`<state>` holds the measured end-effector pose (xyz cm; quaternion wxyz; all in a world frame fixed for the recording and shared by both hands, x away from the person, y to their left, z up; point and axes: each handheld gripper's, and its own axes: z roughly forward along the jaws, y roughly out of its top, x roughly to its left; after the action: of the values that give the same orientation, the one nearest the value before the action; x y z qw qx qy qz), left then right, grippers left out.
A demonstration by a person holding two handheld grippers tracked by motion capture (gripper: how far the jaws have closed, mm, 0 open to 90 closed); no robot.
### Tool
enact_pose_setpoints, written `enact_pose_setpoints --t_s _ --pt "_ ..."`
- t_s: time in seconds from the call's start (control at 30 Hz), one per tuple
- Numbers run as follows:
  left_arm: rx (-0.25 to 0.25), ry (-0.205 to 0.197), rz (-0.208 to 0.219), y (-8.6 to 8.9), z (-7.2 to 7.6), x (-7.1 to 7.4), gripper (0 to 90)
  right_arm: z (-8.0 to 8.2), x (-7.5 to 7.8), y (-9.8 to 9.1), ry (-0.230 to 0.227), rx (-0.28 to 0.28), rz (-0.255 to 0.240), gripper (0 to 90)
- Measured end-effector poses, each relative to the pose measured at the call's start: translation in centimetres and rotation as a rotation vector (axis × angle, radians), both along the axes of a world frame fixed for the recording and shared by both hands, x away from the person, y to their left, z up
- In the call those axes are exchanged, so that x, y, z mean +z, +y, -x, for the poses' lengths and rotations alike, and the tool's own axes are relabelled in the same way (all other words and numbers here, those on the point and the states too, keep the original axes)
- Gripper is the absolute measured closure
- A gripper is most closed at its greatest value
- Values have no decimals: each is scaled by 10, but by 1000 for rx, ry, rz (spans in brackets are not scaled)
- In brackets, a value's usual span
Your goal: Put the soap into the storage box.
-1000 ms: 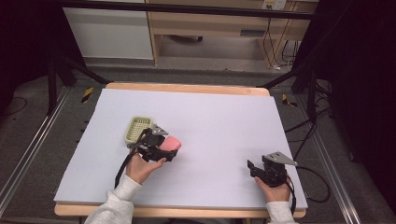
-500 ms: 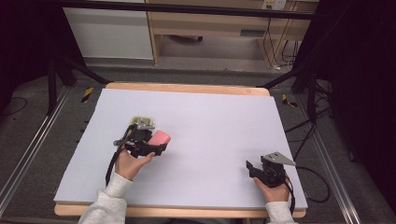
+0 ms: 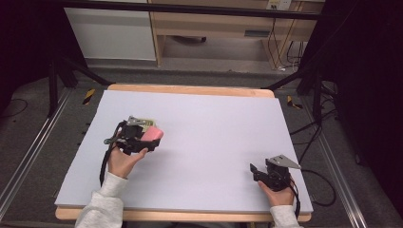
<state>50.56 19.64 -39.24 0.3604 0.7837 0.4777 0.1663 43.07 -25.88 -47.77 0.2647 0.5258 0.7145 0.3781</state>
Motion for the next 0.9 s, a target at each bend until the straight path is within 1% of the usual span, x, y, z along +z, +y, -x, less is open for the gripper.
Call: enact_pose_setpoints --t_s 0.07,0.2,0.3,0.37,0.43,0.67,0.7,0.73,0.77,0.9 --pt "15 -1 -3 3 -1 1 373 0 0 0 -1 -1 -2 333" --pt "45 1 8 11 -6 1 373 0 0 0 -2 1 -5 333" --pt "59 5 15 16 -10 0 373 0 0 0 -2 1 -2 332" --pt "66 10 11 19 -14 -1 373 0 0 0 -3 1 -2 332" --pt "77 14 17 21 -17 -2 373 0 0 1 0 1 -3 331" --pt "88 21 6 23 -27 -7 373 -1 -1 1 -1 2 2 332" --pt "93 20 11 23 -29 -8 373 -1 -1 1 -1 2 2 332" --pt "92 23 5 24 -30 -9 373 -1 0 1 3 3 -5 332" --pt "94 25 0 24 -32 -10 373 -2 -1 1 -1 3 4 331" --pt "110 24 3 25 -40 -13 373 -2 -1 1 -1 3 4 331"
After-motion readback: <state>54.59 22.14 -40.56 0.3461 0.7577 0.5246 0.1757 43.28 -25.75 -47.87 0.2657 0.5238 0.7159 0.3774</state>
